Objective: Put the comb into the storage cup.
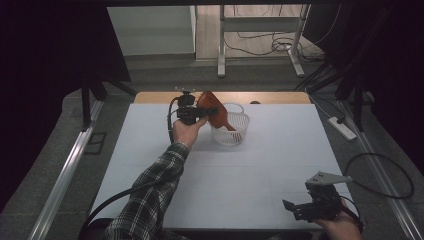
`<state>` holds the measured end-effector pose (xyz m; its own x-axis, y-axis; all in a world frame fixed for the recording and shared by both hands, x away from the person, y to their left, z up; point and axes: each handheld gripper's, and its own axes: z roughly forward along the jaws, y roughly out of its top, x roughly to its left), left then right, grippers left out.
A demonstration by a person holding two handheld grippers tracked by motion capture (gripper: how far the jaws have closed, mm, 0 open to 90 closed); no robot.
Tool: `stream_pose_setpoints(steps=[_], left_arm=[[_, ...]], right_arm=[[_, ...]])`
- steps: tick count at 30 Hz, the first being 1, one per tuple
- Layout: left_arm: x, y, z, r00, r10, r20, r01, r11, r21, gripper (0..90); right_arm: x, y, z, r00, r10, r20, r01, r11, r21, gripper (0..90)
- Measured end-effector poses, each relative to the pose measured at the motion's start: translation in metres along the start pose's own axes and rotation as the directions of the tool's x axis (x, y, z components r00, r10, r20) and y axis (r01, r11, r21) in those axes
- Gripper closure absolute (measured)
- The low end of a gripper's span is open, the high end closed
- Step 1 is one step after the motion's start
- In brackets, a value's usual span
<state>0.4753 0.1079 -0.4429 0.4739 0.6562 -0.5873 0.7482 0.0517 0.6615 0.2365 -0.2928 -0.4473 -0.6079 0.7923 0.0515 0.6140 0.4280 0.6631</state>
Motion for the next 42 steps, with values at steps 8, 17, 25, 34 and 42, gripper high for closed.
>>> stream_pose_setpoints(steps=[8, 17, 25, 34, 42], left_arm=[[0.0026, 0.0008, 0.0002, 0.9996, -0.01, -0.026, 0.01, 0.9999, 0.009, 48.2], [0.0063, 0.0002, 0.001, 0.9979, -0.017, -0.062, 0.018, 0.9998, 0.012, 41.4], [0.0095, -0.0012, 0.0016, 0.9975, -0.021, -0.067, 0.023, 0.9996, 0.017, 35.0], [0.0065, 0.0002, 0.003, 0.9972, 0.01, -0.074, -0.008, 0.9997, 0.022, 22.2], [0.0025, 0.003, -0.0007, 0.9955, 0.055, -0.078, -0.053, 0.9984, 0.021, 12.6]], right_arm=[[0.0003, 0.0002, 0.0004, 1.0, 0.0, -0.001, 0.0, 1.0, 0.003, 1.5], [0.0005, 0.0003, 0.0008, 1.0, -0.002, -0.001, 0.002, 1.0, 0.007, 1.7], [0.0004, 0.0003, 0.0009, 1.0, -0.002, -0.002, 0.002, 1.0, 0.009, 1.7], [0.0005, 0.0003, 0.0009, 1.0, -0.003, -0.001, 0.003, 1.0, 0.008, 1.7], [0.0005, 0.0003, 0.0009, 1.0, -0.003, -0.001, 0.003, 1.0, 0.008, 1.6]])
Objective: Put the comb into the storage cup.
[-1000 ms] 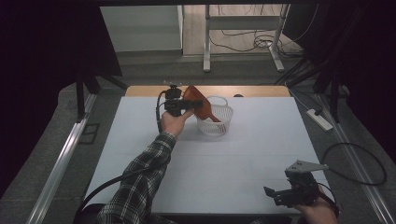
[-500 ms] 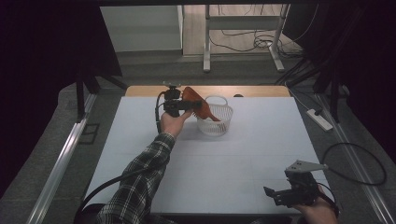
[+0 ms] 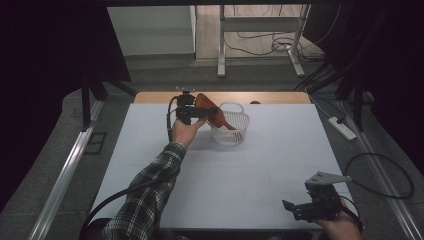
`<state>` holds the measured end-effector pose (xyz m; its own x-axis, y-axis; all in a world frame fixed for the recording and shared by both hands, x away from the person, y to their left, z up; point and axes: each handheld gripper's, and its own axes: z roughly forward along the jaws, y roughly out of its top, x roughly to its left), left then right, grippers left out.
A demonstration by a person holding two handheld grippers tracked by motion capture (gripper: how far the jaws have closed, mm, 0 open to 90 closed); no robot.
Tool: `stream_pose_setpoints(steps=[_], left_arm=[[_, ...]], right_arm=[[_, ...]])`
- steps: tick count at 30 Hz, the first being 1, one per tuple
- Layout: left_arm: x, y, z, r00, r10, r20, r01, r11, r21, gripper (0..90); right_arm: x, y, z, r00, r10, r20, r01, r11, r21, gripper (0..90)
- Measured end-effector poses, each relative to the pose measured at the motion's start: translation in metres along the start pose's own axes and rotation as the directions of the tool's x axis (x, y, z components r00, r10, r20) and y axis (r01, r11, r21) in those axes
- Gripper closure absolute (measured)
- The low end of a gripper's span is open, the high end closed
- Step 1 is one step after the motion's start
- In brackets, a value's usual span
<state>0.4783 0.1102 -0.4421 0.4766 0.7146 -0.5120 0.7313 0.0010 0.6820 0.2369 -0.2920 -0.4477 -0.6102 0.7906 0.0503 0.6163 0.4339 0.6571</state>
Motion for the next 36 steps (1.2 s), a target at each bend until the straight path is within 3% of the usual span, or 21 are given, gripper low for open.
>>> stream_pose_setpoints(steps=[7, 13, 19, 36], left_arm=[[-0.004, 0.001, -0.005, 0.9984, 0.055, -0.017, -0.054, 0.9984, 0.019, 5.9], [-0.007, 0.001, -0.008, 0.9969, 0.073, -0.029, -0.072, 0.9972, 0.021, 4.2], [-0.012, 0.001, -0.01, 0.9893, 0.133, -0.059, -0.131, 0.9904, 0.044, 1.9], [-0.014, -0.004, -0.023, 0.9745, 0.216, -0.06, -0.213, 0.9753, 0.06, 0.0]], right_arm=[[0.0, 0.0, 0.0, 1.0, -0.001, 0.001, 0.001, 1.0, 0.002, 1.6], [0.0, 0.0, 0.0, 1.0, -0.003, 0.002, 0.003, 1.0, 0.003, 1.6], [0.0, 0.0, 0.0, 1.0, -0.004, 0.003, 0.004, 1.0, 0.001, 1.6], [0.001, 0.0, 0.0, 1.0, -0.005, 0.004, 0.005, 1.0, 0.006, 1.5]])
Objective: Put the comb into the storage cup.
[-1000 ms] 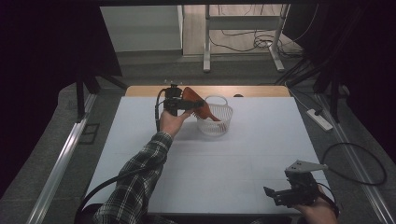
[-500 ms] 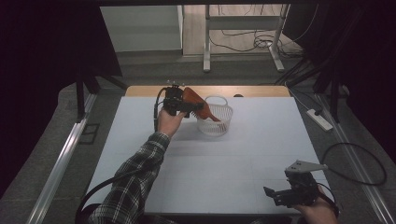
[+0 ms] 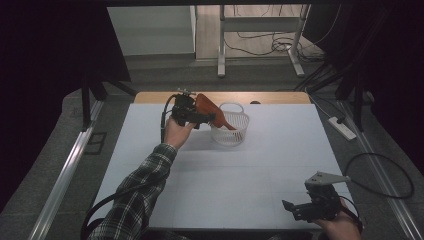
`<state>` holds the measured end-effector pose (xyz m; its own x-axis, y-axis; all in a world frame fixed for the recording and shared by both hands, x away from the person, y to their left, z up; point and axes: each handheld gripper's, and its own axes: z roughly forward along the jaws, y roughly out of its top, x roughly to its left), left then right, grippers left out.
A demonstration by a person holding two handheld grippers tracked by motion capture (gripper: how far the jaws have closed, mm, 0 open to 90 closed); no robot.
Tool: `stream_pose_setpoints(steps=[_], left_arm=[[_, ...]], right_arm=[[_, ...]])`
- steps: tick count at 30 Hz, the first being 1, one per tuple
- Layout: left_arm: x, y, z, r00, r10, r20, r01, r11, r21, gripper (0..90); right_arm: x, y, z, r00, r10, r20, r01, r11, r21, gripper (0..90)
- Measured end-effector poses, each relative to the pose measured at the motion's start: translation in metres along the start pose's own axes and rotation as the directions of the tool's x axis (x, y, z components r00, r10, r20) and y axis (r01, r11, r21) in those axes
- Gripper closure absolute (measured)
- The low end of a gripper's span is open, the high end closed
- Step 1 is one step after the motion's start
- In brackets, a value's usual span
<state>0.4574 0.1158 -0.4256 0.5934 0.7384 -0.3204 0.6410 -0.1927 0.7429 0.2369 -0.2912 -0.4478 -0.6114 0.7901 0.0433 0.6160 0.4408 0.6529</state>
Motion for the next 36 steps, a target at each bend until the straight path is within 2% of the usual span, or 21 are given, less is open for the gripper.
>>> stream_pose_setpoints(steps=[17, 36], left_arm=[[-0.003, -0.005, -0.013, 0.9983, 0.058, -0.007, -0.058, 0.9983, 0.009, 0.0], [-0.001, -0.02, -0.02, 0.9974, 0.072, -0.008, -0.072, 0.9972, 0.021, 0.0]], right_arm=[[0.0, 0.0, 0.001, 1.0, 0.001, 0.0, -0.001, 1.0, 0.004, 1.4], [0.0, 0.0, 0.0, 1.0, 0.0, 0.004, 0.0, 1.0, 0.002, 1.1]])
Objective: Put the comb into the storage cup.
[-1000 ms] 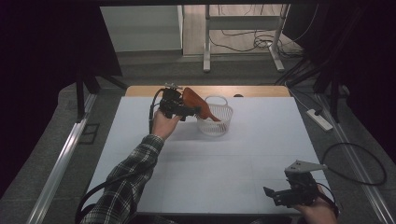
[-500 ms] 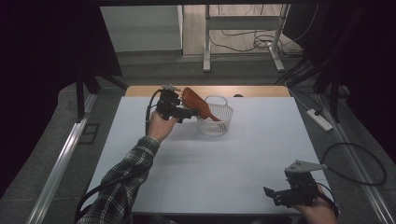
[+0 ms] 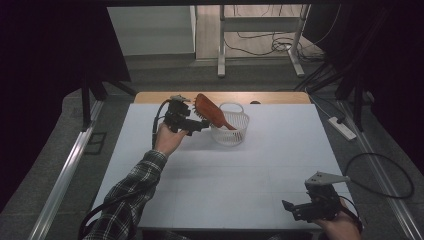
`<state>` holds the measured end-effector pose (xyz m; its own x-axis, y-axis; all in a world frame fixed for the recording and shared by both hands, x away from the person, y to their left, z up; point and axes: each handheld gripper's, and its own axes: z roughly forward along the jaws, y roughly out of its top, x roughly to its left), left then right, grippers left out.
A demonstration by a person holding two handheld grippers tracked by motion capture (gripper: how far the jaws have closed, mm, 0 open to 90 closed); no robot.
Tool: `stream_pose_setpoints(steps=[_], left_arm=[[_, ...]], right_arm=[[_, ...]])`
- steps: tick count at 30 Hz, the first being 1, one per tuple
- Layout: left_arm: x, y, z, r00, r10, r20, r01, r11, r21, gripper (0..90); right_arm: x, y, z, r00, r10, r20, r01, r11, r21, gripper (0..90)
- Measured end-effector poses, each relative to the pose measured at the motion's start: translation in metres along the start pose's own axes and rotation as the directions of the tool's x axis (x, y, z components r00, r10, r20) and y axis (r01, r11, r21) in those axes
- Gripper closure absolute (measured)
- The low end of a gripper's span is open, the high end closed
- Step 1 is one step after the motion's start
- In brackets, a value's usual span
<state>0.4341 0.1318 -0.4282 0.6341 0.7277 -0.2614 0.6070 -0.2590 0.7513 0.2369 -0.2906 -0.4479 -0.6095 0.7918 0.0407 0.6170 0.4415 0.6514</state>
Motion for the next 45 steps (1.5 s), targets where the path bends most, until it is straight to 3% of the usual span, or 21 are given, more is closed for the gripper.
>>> stream_pose_setpoints(steps=[11, 28, 37, 45], left_arm=[[-0.006, -0.01, -0.005, 0.9993, 0.036, -0.012, -0.036, 0.9993, 0.011, 0.0], [-0.004, -0.032, -0.016, 0.9996, 0.028, 0.005, -0.028, 0.9996, -0.003, 0.0], [-0.01, -0.042, -0.02, 0.9978, 0.065, 0.008, -0.066, 0.9977, 0.014, 0.0], [-0.013, -0.05, -0.027, 0.9976, 0.069, 0.012, -0.069, 0.9976, 0.009, 0.0]], right_arm=[[0.0, 0.0, 0.0, 1.0, -0.001, 0.002, 0.001, 1.0, -0.001, 1.1], [0.001, 0.0, 0.0, 1.0, -0.002, 0.006, 0.002, 1.0, 0.0, 1.0], [0.002, 0.001, 0.0, 1.0, -0.005, 0.009, 0.005, 1.0, 0.0, 0.9], [0.002, 0.0, 0.0, 0.9999, -0.006, 0.008, 0.006, 1.0, 0.0, 0.9]])
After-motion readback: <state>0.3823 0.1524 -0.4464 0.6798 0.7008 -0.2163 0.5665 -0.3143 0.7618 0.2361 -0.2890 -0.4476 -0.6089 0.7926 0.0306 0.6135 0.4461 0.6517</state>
